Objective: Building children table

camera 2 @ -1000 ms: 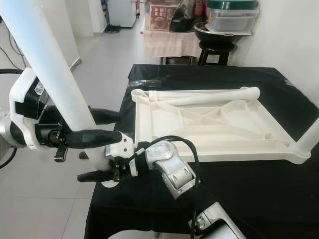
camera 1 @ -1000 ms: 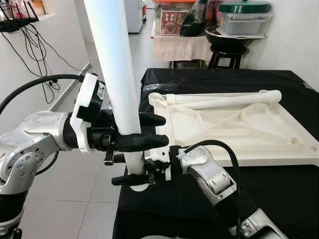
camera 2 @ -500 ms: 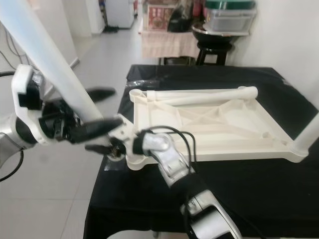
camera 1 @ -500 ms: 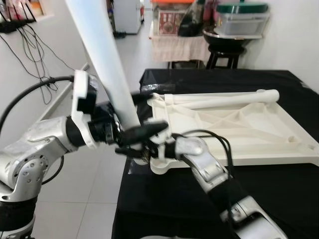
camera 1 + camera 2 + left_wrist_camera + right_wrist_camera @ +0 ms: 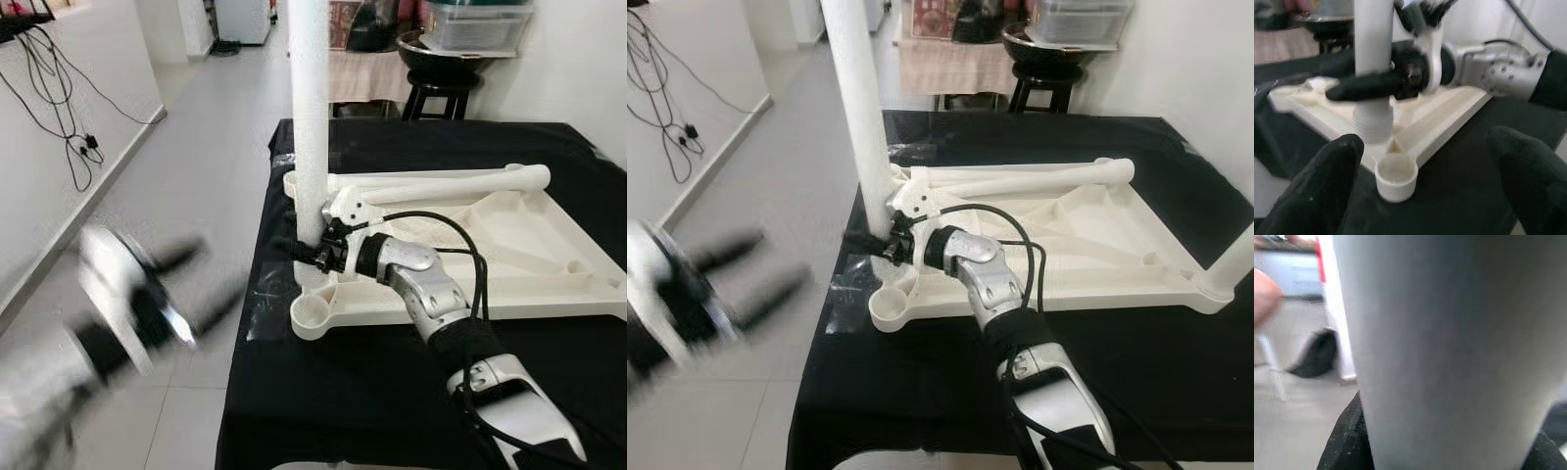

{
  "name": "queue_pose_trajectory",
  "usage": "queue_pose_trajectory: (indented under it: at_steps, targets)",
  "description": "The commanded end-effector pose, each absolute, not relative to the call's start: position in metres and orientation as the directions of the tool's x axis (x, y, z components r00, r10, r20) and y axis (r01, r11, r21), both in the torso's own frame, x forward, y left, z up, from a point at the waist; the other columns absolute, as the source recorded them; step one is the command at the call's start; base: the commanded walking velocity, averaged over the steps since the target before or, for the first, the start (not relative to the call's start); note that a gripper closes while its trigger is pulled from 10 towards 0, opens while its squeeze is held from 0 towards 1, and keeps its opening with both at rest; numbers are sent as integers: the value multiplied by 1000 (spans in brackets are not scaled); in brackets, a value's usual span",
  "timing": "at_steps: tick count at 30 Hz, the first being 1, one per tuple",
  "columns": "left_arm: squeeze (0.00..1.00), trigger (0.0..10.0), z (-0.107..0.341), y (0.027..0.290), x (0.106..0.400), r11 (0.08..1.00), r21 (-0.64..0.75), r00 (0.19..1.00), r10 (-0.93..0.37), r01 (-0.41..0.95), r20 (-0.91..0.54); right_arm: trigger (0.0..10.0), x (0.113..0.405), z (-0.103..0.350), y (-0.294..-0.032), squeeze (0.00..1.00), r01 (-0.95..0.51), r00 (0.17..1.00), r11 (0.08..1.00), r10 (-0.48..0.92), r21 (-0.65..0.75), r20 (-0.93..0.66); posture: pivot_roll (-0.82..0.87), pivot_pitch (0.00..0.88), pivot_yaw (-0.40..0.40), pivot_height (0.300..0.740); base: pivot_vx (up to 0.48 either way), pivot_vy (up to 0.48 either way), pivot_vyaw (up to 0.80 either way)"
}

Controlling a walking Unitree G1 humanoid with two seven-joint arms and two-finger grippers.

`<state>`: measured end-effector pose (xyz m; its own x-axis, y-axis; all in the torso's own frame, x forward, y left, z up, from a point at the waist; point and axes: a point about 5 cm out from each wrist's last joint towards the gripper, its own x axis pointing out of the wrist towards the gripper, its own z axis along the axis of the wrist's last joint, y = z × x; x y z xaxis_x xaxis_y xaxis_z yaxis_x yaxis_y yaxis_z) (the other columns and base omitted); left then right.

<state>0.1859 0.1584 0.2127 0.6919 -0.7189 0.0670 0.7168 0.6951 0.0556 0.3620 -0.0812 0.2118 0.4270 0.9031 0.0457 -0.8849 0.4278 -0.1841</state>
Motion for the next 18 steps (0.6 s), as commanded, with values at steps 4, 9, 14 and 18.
queue_pose_trajectory:
  at_steps: [4,9,14,18]
  targets:
    - [0,10000,202,137,160,668,26,668,-744,744,26,10000,353,229,-80,0,-953,245,260,963,-155,112,86,215,-13,740,0,0,0]
    - [0,10000,198,136,154,688,39,688,-726,725,11,10000,348,228,-78,0,-964,196,211,975,-160,106,87,269,-7,740,0,0,0]
    - [0,10000,190,132,140,734,11,734,-679,679,23,10000,348,224,-78,0,-973,148,160,986,-168,80,90,309,-5,740,0,0,0]
    - [0,10000,191,131,138,753,-4,753,-658,658,34,10000,349,226,-81,0,-974,136,148,987,-169,84,98,318,-8,740,0,0,0]
